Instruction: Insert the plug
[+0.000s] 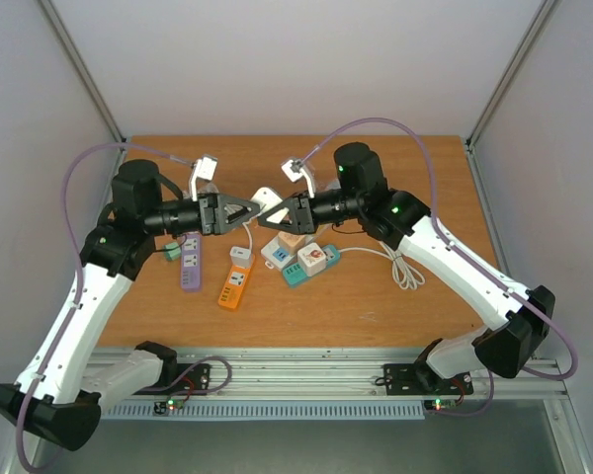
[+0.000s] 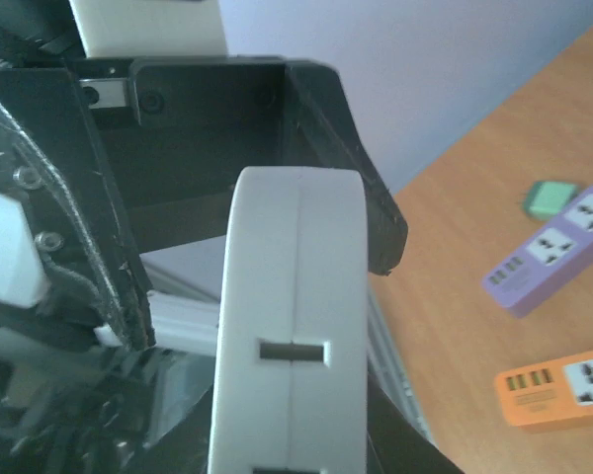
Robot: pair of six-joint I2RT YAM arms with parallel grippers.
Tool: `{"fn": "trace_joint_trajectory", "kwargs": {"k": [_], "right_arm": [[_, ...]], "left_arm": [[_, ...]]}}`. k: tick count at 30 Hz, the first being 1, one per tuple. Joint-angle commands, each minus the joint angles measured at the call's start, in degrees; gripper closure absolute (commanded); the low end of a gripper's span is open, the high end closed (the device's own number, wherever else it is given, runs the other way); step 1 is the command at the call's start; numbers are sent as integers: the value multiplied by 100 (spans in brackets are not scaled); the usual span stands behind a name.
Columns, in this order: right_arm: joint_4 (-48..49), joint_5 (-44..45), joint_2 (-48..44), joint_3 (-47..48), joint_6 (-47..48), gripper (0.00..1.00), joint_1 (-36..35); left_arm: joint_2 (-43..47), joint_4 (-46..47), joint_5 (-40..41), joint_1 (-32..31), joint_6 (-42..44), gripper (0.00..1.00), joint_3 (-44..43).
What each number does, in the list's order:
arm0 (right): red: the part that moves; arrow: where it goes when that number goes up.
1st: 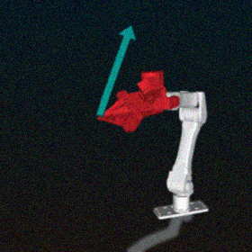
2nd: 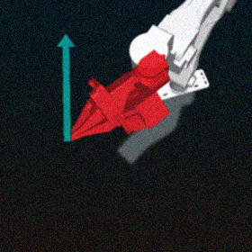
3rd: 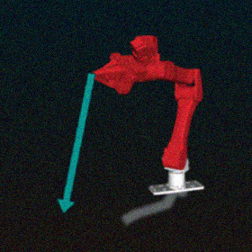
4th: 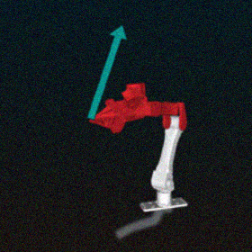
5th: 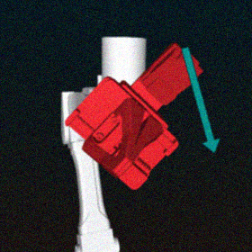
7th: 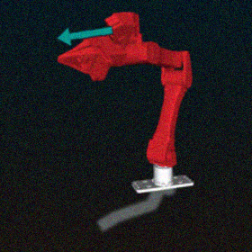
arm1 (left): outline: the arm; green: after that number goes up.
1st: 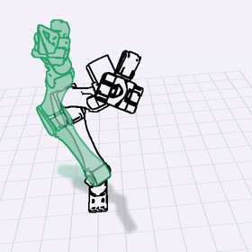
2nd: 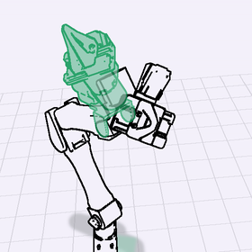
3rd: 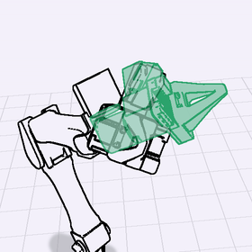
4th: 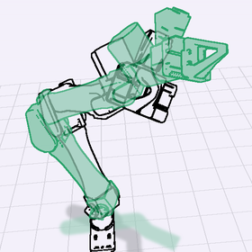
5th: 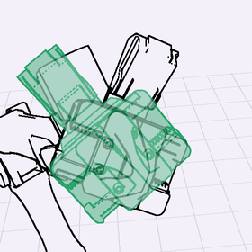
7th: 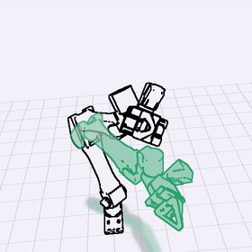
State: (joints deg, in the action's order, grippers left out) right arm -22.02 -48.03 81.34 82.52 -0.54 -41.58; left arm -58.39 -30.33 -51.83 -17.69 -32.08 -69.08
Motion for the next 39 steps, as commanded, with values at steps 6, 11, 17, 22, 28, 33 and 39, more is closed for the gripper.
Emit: {"fn": "trace_joint_trajectory", "kwargs": {"k": [6, 11, 17, 22, 28, 33, 39], "right_arm": [[174, -1373, -71, 90, -272, 78, 63], [189, -1423, -3, 134, -335, 78, 64], [166, -1379, 119, 228, -336, 75, 63], [-20, -963, 47, 260, -155, 53, 70], [-308, -884, 23, 370, -44, 51, 134], [-1027, -647, 193, 553, 674, 60, 124], [-1691, -444, 433, 782, 1355, 67, 94]], "left_arm": [[39, 1420, -963, 27, -631, 52, 181], [-2, 1582, -1114, 26, -623, 71, 316], [-7, 1924, -1454, 22, -749, 89, 428], [26, 2004, -1554, 20, -616, 99, 474], [44, 1809, -1667, 22, -186, 100, 416], [-6, 1785, -1685, 21, -154, 100, 343], [-96, 1811, -1646, 26, -287, 100, 311]]}}
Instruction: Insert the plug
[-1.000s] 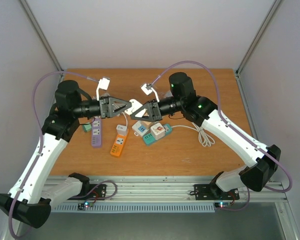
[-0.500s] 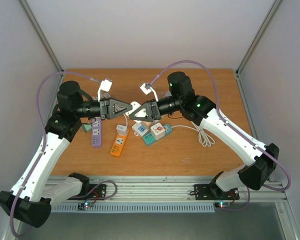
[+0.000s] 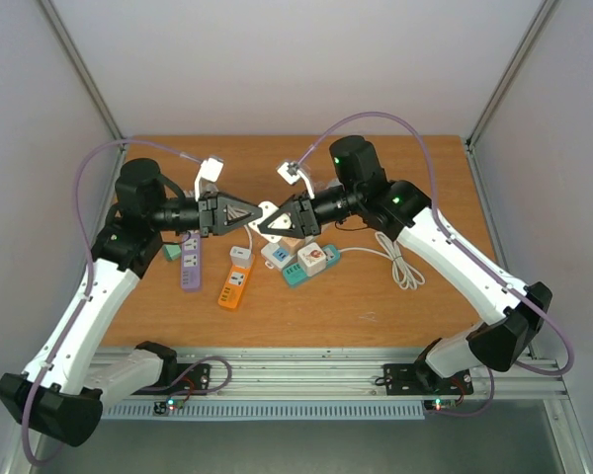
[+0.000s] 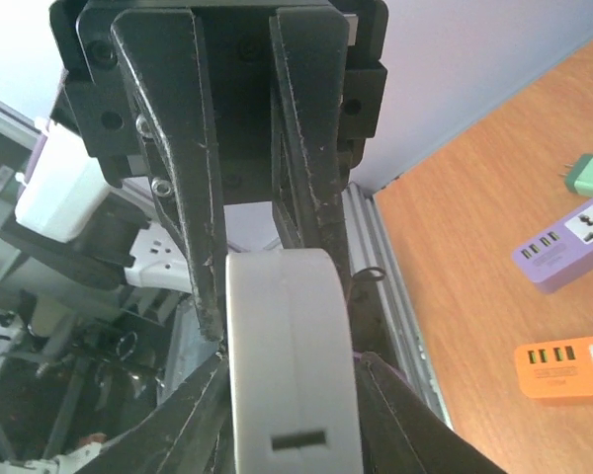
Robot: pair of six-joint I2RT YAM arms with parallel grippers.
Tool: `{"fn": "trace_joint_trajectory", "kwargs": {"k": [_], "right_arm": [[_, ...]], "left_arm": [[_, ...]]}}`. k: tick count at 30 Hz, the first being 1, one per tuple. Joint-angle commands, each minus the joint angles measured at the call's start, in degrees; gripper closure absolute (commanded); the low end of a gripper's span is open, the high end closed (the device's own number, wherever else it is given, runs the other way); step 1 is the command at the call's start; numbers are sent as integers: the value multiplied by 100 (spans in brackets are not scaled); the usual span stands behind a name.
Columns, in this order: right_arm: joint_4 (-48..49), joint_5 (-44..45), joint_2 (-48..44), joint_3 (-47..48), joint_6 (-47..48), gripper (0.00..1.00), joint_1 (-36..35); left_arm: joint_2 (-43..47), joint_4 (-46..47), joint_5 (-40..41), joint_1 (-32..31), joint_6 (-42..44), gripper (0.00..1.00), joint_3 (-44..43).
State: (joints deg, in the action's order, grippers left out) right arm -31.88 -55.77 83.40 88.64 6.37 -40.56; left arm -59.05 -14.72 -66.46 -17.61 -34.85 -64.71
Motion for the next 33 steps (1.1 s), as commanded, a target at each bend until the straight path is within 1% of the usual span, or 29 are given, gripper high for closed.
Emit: {"fn": "trace_joint_trajectory", "kwargs": {"k": [1, 11, 18, 19, 20, 21, 22, 23, 24, 26, 27, 28, 30, 33], "right_arm": [[-747, 311, 260, 194, 710, 68, -23], [-696, 109, 293, 180, 703, 78, -66], [-541, 57, 248, 189, 531, 91, -66], [-513, 72, 247, 169, 498, 93, -64], [-471, 92, 243, 153, 456, 96, -66], [-417, 159, 246, 105, 403, 98, -66], [-350, 264, 230, 52, 341, 99, -64], [-282, 398, 203, -15, 277, 99, -66], [-205, 581, 187, -99, 210, 99, -62], [27, 939, 127, -307, 42, 99, -66], [158, 1147, 91, -426, -51, 99, -67], [319, 1326, 51, -589, -151, 99, -67], [481, 1817, -3, -826, -317, 99, -66], [642, 2611, -2, -1157, -544, 99, -93]], "left_arm": [[-43, 250, -184, 17, -27, 100, -124], [-64, 222, -147, 13, 7, 100, -87], [-64, -87, -20, 14, 240, 100, -74], [-72, -183, 59, 12, 269, 98, -89], [-73, -316, 184, 14, 321, 91, -113], [-76, -552, 368, 7, 376, 79, -157], [-60, -899, 737, 15, 498, 65, -254], [-44, -1372, 1284, 18, 655, 55, -359], [-12, -1810, 1952, 12, 939, 47, -468], [95, -2431, 3522, 13, 1195, 36, -540], [152, -2611, 4474, 18, 1235, 32, -496], [207, -2765, 5067, 16, 1242, 28, -428], [270, -3053, 6004, 14, 1188, 23, -280], [319, -3241, 6547, 17, 934, 22, 60]]}}
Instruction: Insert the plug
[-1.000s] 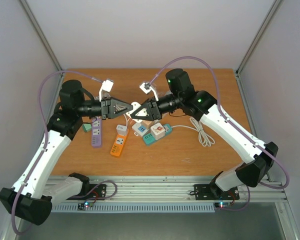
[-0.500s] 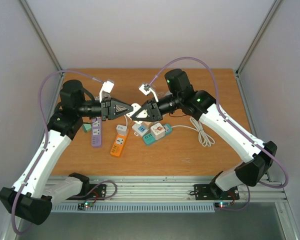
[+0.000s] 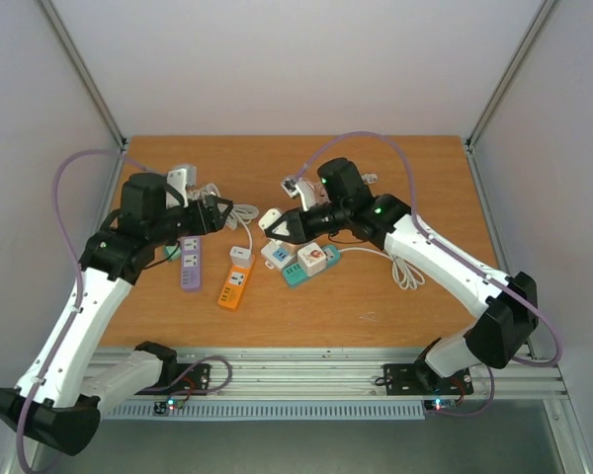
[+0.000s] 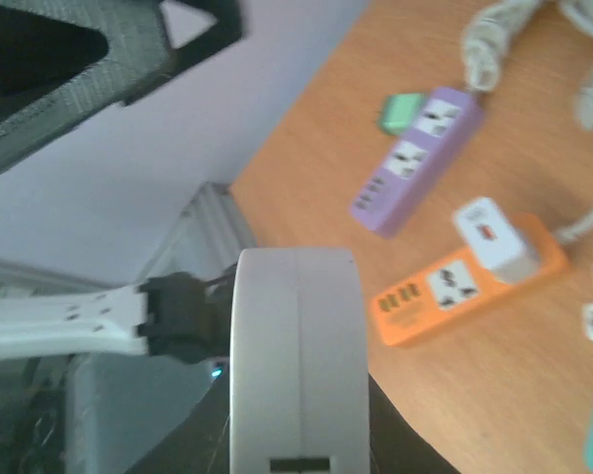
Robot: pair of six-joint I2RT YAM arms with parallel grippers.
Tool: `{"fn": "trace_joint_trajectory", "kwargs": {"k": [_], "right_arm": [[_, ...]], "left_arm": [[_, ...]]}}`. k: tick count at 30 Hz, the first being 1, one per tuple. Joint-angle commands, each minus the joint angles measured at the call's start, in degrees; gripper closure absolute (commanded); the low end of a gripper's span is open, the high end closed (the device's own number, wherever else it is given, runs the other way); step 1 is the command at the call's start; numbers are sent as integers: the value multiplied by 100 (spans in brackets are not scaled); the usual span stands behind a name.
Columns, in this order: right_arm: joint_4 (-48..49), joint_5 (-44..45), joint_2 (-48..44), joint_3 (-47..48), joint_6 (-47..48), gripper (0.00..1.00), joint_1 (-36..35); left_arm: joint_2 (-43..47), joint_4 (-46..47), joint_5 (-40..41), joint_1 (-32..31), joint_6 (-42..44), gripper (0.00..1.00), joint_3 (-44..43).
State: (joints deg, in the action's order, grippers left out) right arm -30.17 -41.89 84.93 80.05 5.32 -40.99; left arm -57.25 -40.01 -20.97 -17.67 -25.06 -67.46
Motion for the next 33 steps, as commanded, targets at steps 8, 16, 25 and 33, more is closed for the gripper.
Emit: {"fn": "trace_joint_trajectory", "kwargs": {"k": [8, 16, 25, 33], "right_arm": [[691, 3044, 98, -764, -778, 99, -653], [994, 3805, 433, -1044, -1166, 99, -1131], [1172, 3972, 572, -1167, -1270, 99, -1323], [1152, 4534, 809, -1158, -1475, 99, -1450]], "left_arm": [[32, -145, 2408, 23, -1192, 47, 2012], [-828, 655, 2130, 23, -1515, 61, 2780], [-1451, 725, 1873, 11, -1353, 63, 3086], [-1688, 1012, 765, -149, -1316, 67, 3401]]}}
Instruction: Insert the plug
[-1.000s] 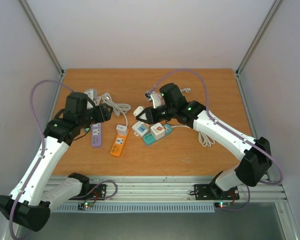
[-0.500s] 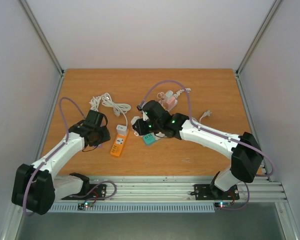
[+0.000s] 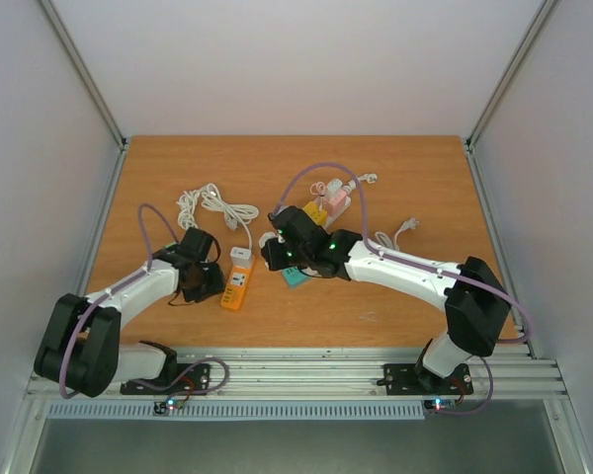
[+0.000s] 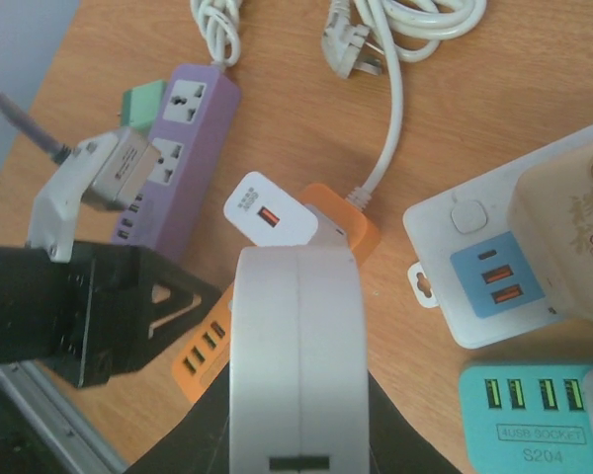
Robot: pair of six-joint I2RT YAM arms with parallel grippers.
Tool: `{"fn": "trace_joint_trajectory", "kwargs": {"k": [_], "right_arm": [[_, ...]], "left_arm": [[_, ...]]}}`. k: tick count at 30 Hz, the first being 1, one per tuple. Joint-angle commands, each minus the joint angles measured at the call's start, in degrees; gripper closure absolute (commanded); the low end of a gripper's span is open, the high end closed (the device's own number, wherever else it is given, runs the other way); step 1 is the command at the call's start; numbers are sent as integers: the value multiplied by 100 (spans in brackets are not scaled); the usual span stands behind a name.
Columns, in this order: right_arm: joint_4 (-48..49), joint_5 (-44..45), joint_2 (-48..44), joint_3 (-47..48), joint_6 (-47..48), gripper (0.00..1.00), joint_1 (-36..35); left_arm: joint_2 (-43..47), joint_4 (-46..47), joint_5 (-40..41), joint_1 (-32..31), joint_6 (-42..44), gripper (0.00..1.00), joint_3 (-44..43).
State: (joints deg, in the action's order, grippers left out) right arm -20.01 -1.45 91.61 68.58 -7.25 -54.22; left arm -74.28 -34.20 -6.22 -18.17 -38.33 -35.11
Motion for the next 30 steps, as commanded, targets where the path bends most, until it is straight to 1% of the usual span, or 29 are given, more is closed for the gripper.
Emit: {"fn": "trace_joint_trajectory", "kwargs": {"k": [1, 3, 6, 14, 15, 17, 19, 21, 24, 27, 30], "right_arm": [[131, 577, 192, -11, -264, 99, -157], [82, 751, 308, -9, -418, 99, -207], [80, 896, 474, -45, -614, 99, -274], [232, 1009, 815, -91, -548, 99, -528], [223, 1061, 860, -69, -568, 99, -559], [217, 1173, 948, -57, -591, 99, -622], [197, 1359, 1008, -51, -602, 99, -669], [167, 1475, 1055, -59, -615, 99, -686], [254, 1476, 1147, -90, -629, 99, -694], [281, 1385, 1318, -26, -685, 99, -696], [350, 1379, 1388, -20, -721, 99, -712]], "left_arm": [[26, 503, -888, -121, -5, 67, 187], [23, 705, -1330, -162, -4, 66, 217], [-108, 1116, -1996, -186, -8, 60, 300], [-219, 1793, -2662, -210, -14, 54, 421], [-206, 1708, -2551, -206, -10, 54, 393], [-14, 1430, -2030, -206, 25, 55, 368], [289, 1179, -1562, -204, 50, 56, 368], [617, 1038, -1298, -197, 53, 56, 371], [957, 1143, -1351, -200, 53, 55, 408], [1060, 1104, -1367, -195, 54, 55, 350], [1169, 1001, -1203, -196, 55, 54, 286]]}}
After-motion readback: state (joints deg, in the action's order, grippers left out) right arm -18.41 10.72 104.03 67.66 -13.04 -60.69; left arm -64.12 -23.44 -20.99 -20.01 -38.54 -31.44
